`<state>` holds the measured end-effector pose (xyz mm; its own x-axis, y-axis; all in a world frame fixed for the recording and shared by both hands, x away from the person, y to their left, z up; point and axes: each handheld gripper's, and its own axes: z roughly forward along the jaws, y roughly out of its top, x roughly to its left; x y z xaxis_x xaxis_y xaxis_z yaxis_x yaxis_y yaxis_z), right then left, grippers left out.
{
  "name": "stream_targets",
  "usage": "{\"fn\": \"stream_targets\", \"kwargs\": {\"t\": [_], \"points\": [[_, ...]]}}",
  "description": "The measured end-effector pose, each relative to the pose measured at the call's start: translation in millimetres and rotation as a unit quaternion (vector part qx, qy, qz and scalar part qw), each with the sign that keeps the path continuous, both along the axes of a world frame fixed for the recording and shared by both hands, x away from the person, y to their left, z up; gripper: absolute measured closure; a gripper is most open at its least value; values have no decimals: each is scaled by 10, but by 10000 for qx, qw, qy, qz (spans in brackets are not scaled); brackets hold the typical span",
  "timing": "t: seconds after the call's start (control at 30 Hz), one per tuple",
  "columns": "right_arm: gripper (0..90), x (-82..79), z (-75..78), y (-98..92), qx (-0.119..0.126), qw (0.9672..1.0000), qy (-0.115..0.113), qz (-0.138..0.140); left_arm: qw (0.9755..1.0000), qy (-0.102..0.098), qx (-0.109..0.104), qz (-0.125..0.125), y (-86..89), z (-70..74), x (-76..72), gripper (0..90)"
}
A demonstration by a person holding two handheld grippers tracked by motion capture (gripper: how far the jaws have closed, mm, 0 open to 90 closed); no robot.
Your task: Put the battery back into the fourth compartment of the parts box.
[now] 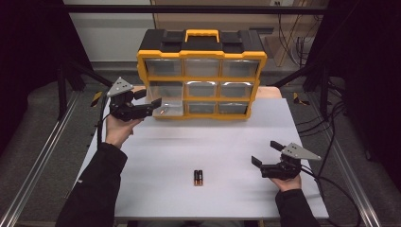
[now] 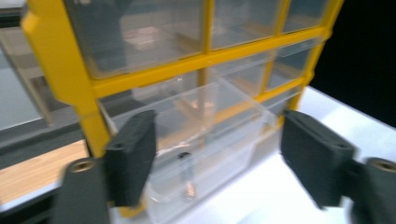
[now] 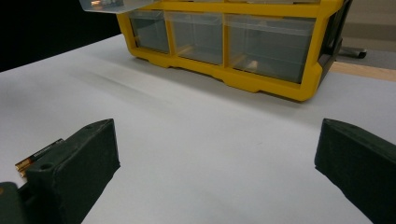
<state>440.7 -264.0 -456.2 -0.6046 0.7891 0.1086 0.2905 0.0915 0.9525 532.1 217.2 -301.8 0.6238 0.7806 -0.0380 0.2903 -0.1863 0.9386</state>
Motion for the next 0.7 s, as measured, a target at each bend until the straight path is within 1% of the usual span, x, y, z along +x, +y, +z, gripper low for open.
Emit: {"fn": "stream_targets", "kwargs": {"t": [0.03, 0.07, 0.1, 0.13, 0.17, 0.2, 0.23, 0.27, 0.3, 0.33, 0.37, 0.43, 0.53, 0.57, 0.6, 0.63, 0.67, 0.7], "points": [[2, 0, 0, 0, -2, 10000, -1, -2, 10000, 33, -46, -50, 8, -15, -38, 228], [2, 0, 0, 0, -2, 10000, -1, -2, 10000, 33, -46, -50, 8, -15, -38, 203], [2, 1, 0, 0, 1, 10000, -11, 3, 10000, 10, -70, -5, 10, -41, -97, 177], [2, 1, 0, 0, 1, 10000, -11, 3, 10000, 10, -70, -5, 10, -41, -97, 156], [2, -2, 1, 2, 11, 10000, -2, -2, 10000, -24, -93, 23, 17, -73, -165, 139], [2, -2, 1, 2, 12, 10000, -5, -2, 9999, -24, -130, 7, 19, -89, -198, 126], [2, -3, 1, 2, 11, 10000, -2, -2, 9999, -24, -130, 7, 19, -89, -198, 104], [2, -3, 2, 1, 18, 10000, -1, 6, 9997, -52, -212, -51, 24, -126, -267, 94], [2, -3, 2, 0, 17, 10000, -3, 5, 9997, -52, -212, -51, 24, -126, -267, 86], [2, -3, 2, 0, 17, 10000, -3, 5, 9997, -85, -222, -64, 29, -148, -308, 86], [2, -3, 3, 0, 18, 10000, -4, 6, 9997, -80, -240, -66, 27, -165, -332, 62], [2, -2, 2, -1, 12, 10000, -16, 7, 9995, -45, -283, -139, 20, -228, -405, 54], [2, -3, 3, 0, 16, 10000, -10, 4, 9993, -33, -328, -149, 26, -299, -474, 29], [2, -4, 2, 1, 12, 10000, -7, 9, 9992, -34, -380, -150, 30, -363, -525, 28], [2, -4, 2, 1, 9, 10000, -7, 10, 9992, -34, -380, -150, 30, -363, -525, 26], [2, -4, 2, 1, 12, 10000, -4, 11, 9994, -17, -333, -102, 19, -433, -575, 24], [2, -4, 2, 1, 12, 10000, -4, 11, 9994, -17, -333, -102, 19, -433, -575, 24], [2, -4, 2, 2, 17, 10000, -4, 13, 9995, -6, -311, -86, 12, -481, -610, 26]]}}
